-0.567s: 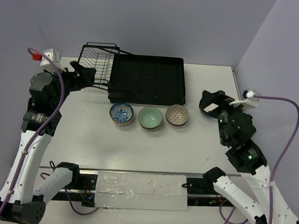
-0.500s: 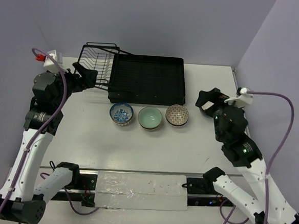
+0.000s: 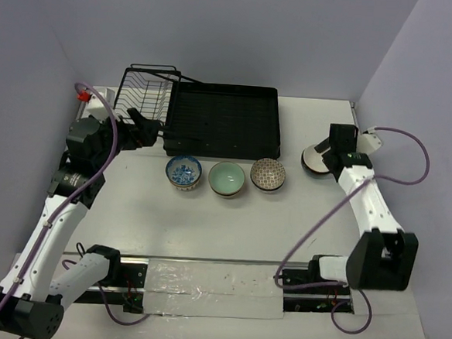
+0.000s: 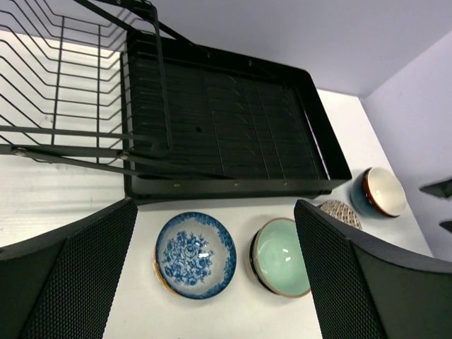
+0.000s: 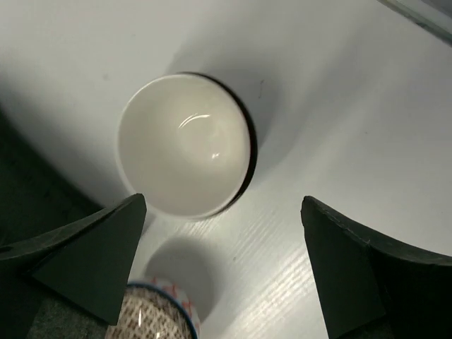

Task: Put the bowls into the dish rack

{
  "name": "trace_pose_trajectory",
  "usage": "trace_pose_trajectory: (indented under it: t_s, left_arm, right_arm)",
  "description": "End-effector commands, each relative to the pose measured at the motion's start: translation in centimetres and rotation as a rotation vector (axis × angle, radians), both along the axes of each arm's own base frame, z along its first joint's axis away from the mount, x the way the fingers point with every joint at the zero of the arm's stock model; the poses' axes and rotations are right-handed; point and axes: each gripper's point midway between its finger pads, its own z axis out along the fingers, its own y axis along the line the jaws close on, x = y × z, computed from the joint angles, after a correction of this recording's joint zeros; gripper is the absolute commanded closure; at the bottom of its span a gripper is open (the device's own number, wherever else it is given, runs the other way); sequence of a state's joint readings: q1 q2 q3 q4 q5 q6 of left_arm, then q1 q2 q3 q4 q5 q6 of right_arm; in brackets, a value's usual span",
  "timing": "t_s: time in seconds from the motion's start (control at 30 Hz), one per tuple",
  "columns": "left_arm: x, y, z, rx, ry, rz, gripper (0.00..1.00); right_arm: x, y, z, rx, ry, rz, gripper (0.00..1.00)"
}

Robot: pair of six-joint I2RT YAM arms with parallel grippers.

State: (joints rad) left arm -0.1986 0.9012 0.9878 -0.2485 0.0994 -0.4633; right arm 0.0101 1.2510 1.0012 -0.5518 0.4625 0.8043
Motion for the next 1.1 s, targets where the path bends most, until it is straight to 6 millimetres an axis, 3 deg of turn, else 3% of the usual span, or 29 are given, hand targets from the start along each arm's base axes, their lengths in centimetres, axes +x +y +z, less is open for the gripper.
trace_pose_trajectory:
  t_s: [0.0, 0.1, 0.27, 0.53, 1.07]
  left_arm:
    - [-0.5, -0.6, 1.1, 0.040, -0.074, -0.025, 0.01]
    - [-0.7, -0.5, 0.1, 0.067, -0.058, -0.015, 0.01]
    - [-1.1, 0.2, -0.3, 0.112, -0.054, 0.027, 0.01]
    - [-1.4, 0.1, -0.5, 0.124, -0.054, 0.024, 0.01]
    - [-1.4, -0.2, -0.8, 0.116, -0.048, 0.013, 0.01]
  right_arm:
    - [2.5, -1.2, -1.1, 0.079, 0.022, -0.079, 0.02]
    - [3.7, -2.1, -2.2, 0.046, 0.068, -0.087, 0.10]
    - [3.8, -3.5, -4.2, 0.014, 0.127, -0.102, 0.22]
    - [4.0, -3.8, -6.6, 0.001, 0.202, -0.069, 0.35]
    - [4.4, -3.6, -7.3, -0.001, 0.225, -0.035, 0.54]
